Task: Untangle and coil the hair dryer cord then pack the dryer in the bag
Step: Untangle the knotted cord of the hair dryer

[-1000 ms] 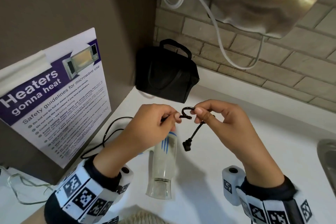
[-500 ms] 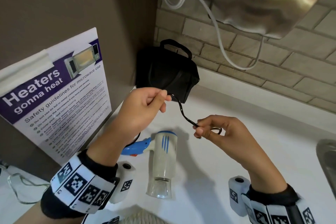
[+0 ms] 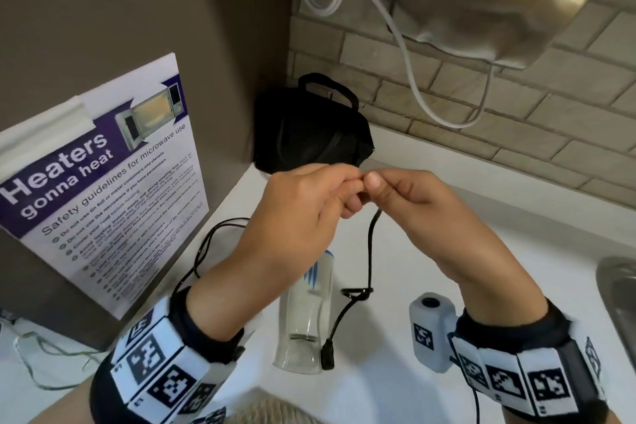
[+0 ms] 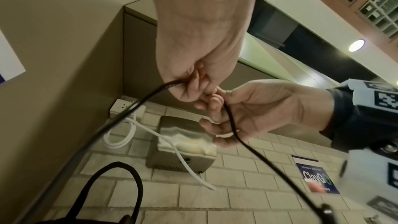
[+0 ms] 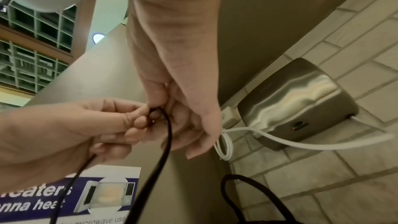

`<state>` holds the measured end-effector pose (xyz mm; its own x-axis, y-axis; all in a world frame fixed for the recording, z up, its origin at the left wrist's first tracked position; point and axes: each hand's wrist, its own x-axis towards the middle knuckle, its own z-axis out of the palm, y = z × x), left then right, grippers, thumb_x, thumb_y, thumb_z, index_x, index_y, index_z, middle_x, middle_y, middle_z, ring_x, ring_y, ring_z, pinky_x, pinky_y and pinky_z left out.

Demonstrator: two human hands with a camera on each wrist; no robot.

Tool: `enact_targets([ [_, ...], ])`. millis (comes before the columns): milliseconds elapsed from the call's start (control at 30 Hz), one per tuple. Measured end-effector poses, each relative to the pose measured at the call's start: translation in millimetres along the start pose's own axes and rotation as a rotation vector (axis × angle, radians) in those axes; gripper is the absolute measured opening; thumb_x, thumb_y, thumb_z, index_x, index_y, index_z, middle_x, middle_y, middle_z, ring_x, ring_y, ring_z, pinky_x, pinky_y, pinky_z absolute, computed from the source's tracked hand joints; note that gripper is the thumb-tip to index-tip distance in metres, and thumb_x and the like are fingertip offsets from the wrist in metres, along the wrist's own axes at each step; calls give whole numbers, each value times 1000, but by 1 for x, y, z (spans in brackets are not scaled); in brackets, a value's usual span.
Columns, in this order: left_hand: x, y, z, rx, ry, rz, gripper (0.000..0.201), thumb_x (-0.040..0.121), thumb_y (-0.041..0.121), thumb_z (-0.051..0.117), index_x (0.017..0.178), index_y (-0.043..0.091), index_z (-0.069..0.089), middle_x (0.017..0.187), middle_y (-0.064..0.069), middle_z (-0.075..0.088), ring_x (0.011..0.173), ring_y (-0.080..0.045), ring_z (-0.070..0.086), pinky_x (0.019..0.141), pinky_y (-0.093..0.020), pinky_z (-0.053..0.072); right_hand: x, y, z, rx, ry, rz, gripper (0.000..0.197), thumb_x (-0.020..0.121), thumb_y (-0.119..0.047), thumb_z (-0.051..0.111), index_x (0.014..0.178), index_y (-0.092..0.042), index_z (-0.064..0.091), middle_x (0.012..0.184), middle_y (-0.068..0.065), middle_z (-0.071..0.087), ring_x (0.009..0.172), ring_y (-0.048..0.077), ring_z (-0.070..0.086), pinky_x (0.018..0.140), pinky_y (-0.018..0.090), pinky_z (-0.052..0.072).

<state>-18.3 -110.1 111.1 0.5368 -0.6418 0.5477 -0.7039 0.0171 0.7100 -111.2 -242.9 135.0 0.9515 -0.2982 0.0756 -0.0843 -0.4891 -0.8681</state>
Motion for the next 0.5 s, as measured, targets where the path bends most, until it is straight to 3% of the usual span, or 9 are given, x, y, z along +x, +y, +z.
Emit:
enact_targets([
  [33,0,0,-1,6,30,-21,19,95,9,53,90,10,71,69,5,66,67,6,57,60,0,37,1,-1,1,-38,1,0,37,94,-41,43,84,-19,72,80,8,71,86,38,62,89,54,47],
  [67,0,0,-2,13,62,-51,19,95,8,53,87,11,70,67,7,64,62,9,54,56,0,34,1,-1,2,-62,-7,2,37,96,-39,44,79,-20,71,71,6,65,77,40,58,80,49,48],
  [100,1,-1,-4,11,89,-82,19,94,6,53,85,12,69,66,8,63,60,10,53,55,-1,33,1,-1,2,-74,-21,-1,37,97,-36,44,75,-23,70,63,-1,59,68,35,52,69,38,47],
  [167,1,-2,-6,-3,114,-113,22,91,-1,54,82,12,70,64,9,63,59,10,54,54,-1,34,-1,-2,6,-99,-39,-24,39,99,-29,43,65,-25,62,58,-10,51,54,8,43,55,17,35],
  [267,-2,2,-6,-16,146,-105,29,83,-14,54,78,9,71,61,6,64,56,13,53,50,0,32,-2,2,11,-167,-32,-46,44,99,-18,42,57,-28,50,59,-13,52,62,-3,47,58,9,33],
  [333,-3,3,-6,-35,184,-102,31,81,-17,53,76,8,71,60,3,63,52,14,52,48,0,31,0,7,12,-250,-14,-62,42,95,-23,41,56,-33,50,64,-15,56,80,-3,49,71,13,35],
  [433,-3,3,-9,-55,233,-92,28,83,-14,55,76,7,72,60,0,63,48,12,50,46,0,29,2,17,14,-309,11,-65,37,90,-30,37,56,-40,49,72,-19,62,98,1,48,93,33,39],
  [500,-2,2,-11,-46,240,-80,27,83,-14,56,76,7,72,59,-2,64,49,12,50,47,0,29,4,24,15,-328,33,-78,35,89,-34,34,57,-39,48,81,-25,65,106,2,48,100,43,37],
])
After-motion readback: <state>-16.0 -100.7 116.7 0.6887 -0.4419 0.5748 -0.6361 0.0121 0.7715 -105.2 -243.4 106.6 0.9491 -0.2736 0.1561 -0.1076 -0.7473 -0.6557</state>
